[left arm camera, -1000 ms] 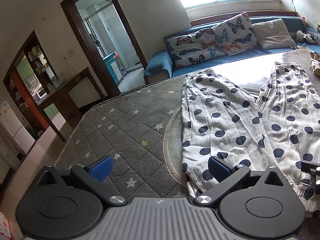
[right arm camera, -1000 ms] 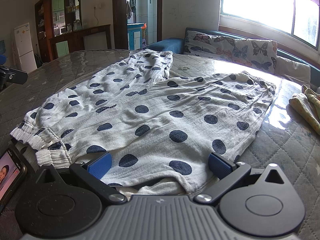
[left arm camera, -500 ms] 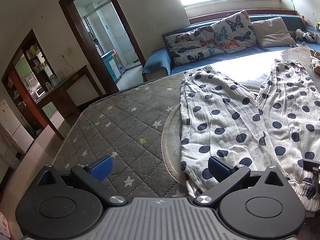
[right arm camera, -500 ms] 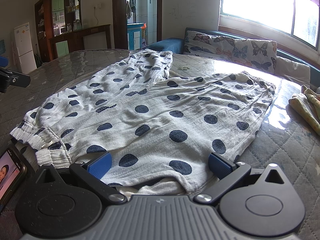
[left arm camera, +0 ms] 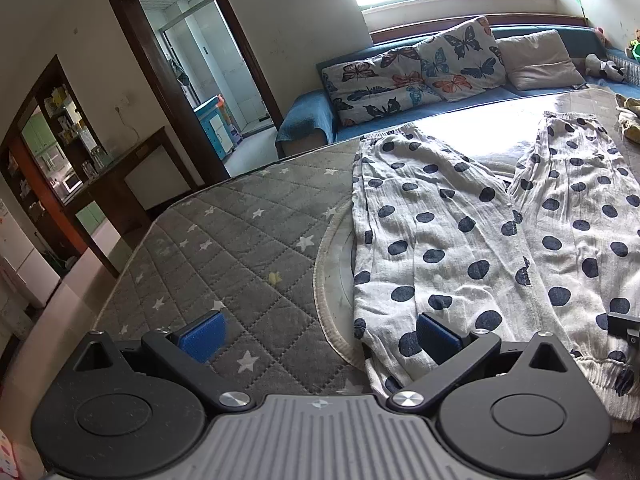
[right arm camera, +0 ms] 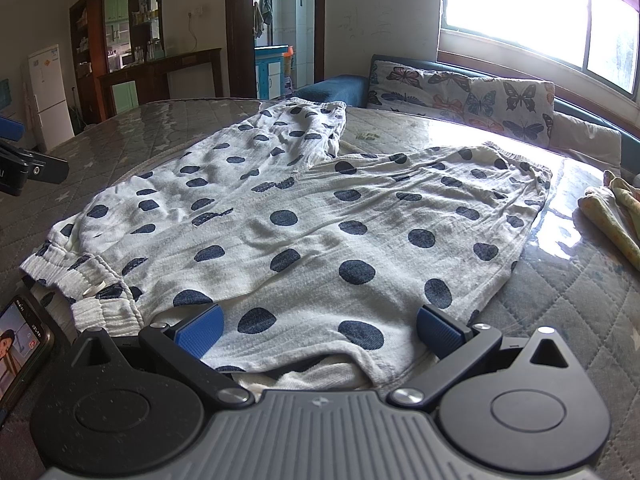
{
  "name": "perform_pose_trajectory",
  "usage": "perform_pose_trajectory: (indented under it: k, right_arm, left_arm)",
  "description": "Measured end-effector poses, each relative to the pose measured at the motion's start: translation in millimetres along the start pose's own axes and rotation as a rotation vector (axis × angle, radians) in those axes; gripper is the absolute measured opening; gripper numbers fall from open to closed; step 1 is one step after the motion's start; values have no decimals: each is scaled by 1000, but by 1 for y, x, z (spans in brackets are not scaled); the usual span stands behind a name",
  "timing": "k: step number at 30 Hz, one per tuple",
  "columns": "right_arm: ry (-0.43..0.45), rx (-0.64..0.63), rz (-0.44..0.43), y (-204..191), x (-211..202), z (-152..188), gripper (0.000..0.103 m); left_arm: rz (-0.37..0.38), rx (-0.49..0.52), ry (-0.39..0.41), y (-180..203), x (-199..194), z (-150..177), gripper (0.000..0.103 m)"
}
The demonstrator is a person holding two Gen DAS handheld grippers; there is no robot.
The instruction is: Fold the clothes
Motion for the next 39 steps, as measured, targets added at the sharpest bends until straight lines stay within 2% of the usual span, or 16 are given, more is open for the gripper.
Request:
perform_pose_trajectory:
  k: [39]
  right_arm:
    - [1, -1, 3, -1, -1, 0, 103]
  left_arm:
    - [-7, -6, 8, -3, -3, 1, 103]
Point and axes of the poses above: each gripper's, at about its wrist camera, not at the fingertips, and x roughly the way its jaws point, y to its right, z to its underside, the point moved 8 cm from there along x, roughly the way its jaws point, and after that the axes turned 12 degrees about y, right-handed, at the moved point
